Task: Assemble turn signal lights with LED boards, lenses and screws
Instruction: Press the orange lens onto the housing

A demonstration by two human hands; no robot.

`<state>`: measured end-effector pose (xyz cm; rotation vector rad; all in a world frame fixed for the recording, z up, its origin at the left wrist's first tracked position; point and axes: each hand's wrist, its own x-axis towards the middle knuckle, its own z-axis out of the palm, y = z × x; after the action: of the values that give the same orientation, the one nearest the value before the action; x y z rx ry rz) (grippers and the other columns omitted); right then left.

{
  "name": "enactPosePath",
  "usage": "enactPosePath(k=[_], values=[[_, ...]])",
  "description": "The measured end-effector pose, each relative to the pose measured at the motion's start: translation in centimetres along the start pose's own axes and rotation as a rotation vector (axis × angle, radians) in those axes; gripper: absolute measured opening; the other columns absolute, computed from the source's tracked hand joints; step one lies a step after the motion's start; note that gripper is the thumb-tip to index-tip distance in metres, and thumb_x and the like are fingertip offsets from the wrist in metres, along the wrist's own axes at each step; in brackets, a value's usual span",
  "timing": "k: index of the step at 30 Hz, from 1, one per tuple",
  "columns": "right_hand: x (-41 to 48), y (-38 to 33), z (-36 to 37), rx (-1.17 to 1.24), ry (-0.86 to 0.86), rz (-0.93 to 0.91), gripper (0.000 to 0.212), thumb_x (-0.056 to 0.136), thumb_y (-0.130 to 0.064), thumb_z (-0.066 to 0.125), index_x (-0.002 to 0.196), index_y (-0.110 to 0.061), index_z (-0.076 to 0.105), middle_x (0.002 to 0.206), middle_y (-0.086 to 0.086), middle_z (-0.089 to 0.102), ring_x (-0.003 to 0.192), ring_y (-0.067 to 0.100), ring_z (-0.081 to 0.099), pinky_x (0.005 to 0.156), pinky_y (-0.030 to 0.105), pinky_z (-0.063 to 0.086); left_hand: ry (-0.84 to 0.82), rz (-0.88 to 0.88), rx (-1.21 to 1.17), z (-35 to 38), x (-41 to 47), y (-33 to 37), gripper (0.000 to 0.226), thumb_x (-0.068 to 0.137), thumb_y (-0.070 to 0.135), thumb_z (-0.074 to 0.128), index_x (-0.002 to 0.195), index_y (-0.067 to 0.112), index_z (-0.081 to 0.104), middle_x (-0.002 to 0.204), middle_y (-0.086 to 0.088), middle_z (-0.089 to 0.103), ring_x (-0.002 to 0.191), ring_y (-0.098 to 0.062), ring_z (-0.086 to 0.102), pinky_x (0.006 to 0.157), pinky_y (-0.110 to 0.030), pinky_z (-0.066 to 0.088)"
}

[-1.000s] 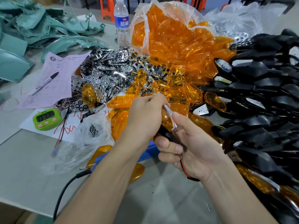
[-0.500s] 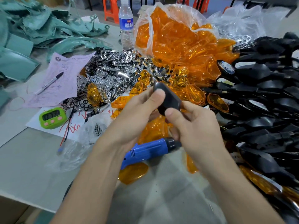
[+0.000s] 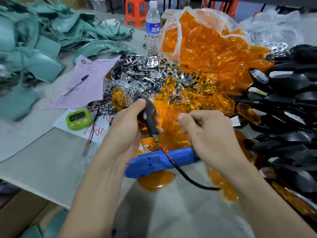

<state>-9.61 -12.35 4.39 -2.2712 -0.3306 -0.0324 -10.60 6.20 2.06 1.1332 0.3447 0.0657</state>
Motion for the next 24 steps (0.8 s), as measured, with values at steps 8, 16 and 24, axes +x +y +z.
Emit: enactPosePath(k=[8, 16, 24], values=[[5.4, -2.1, 9.3, -0.188, -0.412, -0.172, 0.029, 0.098, -0.01, 0.058, 0.105, -0.025, 0.082, 0.108, -0.001, 0.078, 0.081, 0.013, 0.069, 0.069, 0.018, 0.052, 0.215, 0.035, 0.087, -5.2, 0.7, 1.8, 0.019, 0.099, 0.011, 0.061, 0.08, 0.009, 0.057, 0.061, -0.002, 0.056, 0.042, -0.008, 0.044, 0.031, -0.016, 0.028], [7.3, -3.2, 14.5, -0.401, -0.466, -0.295, 0.01, 0.096, -0.023, 0.063, 0.086, -0.022, 0.06, 0.077, 0.005, 0.056, 0.077, 0.032, 0.061, 0.061, 0.033, 0.037, 0.217, 0.013, 0.3, -7.5, 1.1, 0.5, 0.007, 0.088, -0.001, 0.068, 0.083, 0.002, 0.066, 0.064, -0.012, 0.054, 0.046, -0.017, 0.039, 0.033, -0.019, 0.029], [6.2, -3.7, 14.2, -0.565, -0.354, -0.474, 0.01, 0.097, -0.022, 0.057, 0.091, -0.02, 0.049, 0.077, -0.002, 0.046, 0.07, 0.025, 0.045, 0.063, 0.036, 0.029, 0.212, 0.039, 0.307, -8.2, 1.3, 1.1, 0.002, 0.085, 0.001, 0.07, 0.087, 0.002, 0.07, 0.064, -0.009, 0.06, 0.045, -0.013, 0.044, 0.033, -0.02, 0.031]])
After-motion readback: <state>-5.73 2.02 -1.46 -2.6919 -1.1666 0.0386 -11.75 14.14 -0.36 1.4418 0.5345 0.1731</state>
